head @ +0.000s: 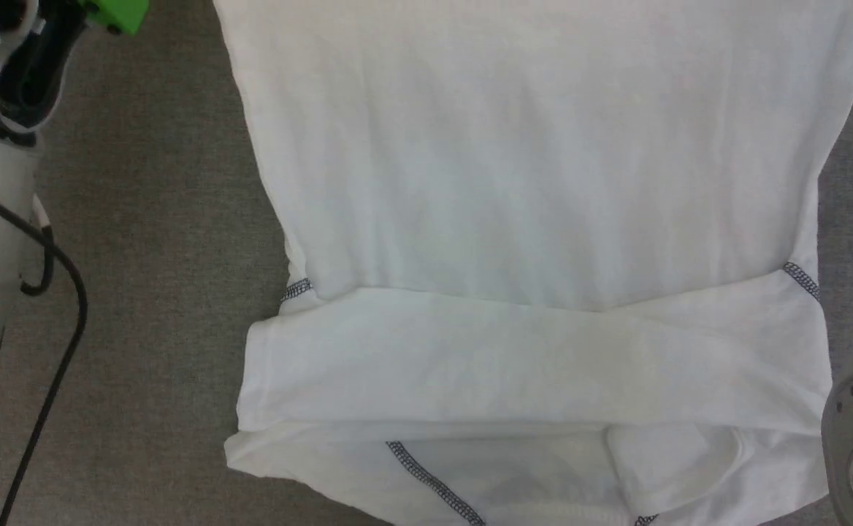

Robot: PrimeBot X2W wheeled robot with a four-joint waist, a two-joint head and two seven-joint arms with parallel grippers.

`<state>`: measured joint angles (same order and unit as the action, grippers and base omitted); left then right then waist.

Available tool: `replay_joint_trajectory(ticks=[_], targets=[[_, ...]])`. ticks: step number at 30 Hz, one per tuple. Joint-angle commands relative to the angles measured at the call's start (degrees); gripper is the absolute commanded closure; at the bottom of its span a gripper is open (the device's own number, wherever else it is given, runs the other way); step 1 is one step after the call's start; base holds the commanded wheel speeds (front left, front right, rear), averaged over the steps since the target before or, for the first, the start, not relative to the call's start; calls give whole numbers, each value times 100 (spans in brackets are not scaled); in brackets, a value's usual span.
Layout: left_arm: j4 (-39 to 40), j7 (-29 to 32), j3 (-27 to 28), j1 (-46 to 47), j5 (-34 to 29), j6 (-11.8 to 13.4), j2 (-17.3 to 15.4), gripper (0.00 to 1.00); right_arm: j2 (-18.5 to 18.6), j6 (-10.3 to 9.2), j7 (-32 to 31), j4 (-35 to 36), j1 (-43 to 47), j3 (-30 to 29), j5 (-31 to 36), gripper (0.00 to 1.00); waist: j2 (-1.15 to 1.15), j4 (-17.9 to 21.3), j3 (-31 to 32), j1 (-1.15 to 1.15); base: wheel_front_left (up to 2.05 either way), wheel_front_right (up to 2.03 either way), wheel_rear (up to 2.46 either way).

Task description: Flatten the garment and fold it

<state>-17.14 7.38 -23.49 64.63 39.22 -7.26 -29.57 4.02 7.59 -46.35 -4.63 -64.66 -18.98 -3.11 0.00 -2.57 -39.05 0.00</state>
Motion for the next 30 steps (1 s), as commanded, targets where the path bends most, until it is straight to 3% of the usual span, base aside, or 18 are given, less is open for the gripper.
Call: replay_joint_trajectory(ticks=[1,11,22,30], targets=[[120,-91,10,-178,91,4,-113,100,122,-10,-16,134,216,-50,-111,100,0,54,473,0,0,0,0],[1545,-189,-76,-1797,415,71,-619,100,223,-10,-717,1405,1979,-20,-943,100,0,143,1519,0,0,0,0],[3350,-217,10,-3923,594,739,-1170,100,35,-10,-1496,2951,3990,-273,-1709,100,0,139,2172,0,0,0,0],[3900,-600,-420,-5380,139,989,-1367,100,-81,-10,-1317,3468,5252,-378,-2160,100,0,165,2219,0,0,0,0]])
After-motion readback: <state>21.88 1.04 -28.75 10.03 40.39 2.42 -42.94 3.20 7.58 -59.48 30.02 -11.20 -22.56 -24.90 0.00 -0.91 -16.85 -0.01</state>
